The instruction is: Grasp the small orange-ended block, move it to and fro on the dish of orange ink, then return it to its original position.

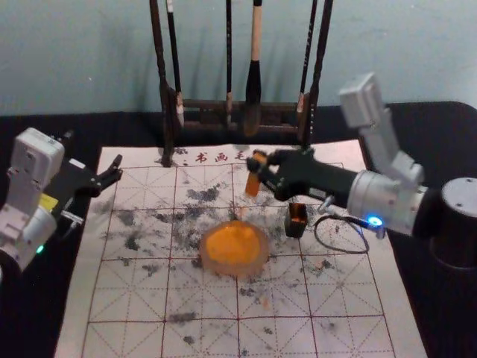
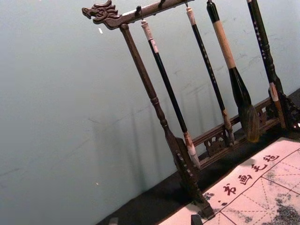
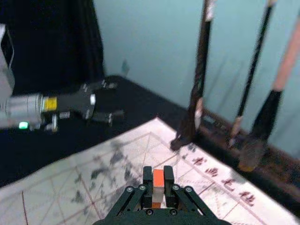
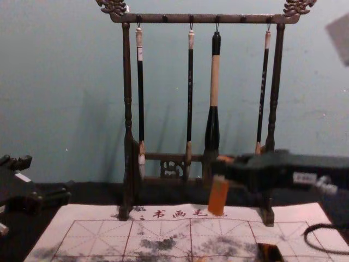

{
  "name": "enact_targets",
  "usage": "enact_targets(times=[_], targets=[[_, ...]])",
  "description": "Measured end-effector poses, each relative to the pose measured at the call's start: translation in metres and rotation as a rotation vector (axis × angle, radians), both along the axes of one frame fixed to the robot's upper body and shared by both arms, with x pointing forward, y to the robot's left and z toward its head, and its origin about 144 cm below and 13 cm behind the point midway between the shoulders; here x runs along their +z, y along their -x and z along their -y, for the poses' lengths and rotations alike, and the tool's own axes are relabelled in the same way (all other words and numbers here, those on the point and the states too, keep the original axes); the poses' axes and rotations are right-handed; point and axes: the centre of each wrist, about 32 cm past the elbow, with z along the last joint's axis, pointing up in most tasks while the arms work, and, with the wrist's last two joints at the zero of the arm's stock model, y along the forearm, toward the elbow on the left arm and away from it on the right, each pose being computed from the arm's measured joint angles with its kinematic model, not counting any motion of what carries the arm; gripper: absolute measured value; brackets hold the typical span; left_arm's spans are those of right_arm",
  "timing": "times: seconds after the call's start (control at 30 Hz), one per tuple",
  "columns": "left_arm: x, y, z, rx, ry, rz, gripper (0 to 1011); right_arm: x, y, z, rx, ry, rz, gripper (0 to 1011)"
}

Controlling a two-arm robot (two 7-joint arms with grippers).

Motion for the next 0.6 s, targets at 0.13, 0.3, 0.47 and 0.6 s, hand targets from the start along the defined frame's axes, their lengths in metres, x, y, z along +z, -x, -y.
enact_targets(times=[0.13,0.3,0.47,0.6], targets=[[0.000,0.000,0.000,0.000,0.000,0.000,1001,0.007,0.008,0.005,-0.045,-0.036,0.015,132],[0.000,0.000,0.000,0.000,0.000,0.000,1001,0.011,0.022,0.013,-0.131,-0.066,0.055,132],[0.000,0.000,0.000,0.000,0.000,0.000,1001,0.009,0.033,0.018,-0.201,-0.076,0.072,132],[0.000,0.000,0.000,0.000,0.000,0.000,1001,0.003,0.044,0.022,-0.249,-0.074,0.079,132]])
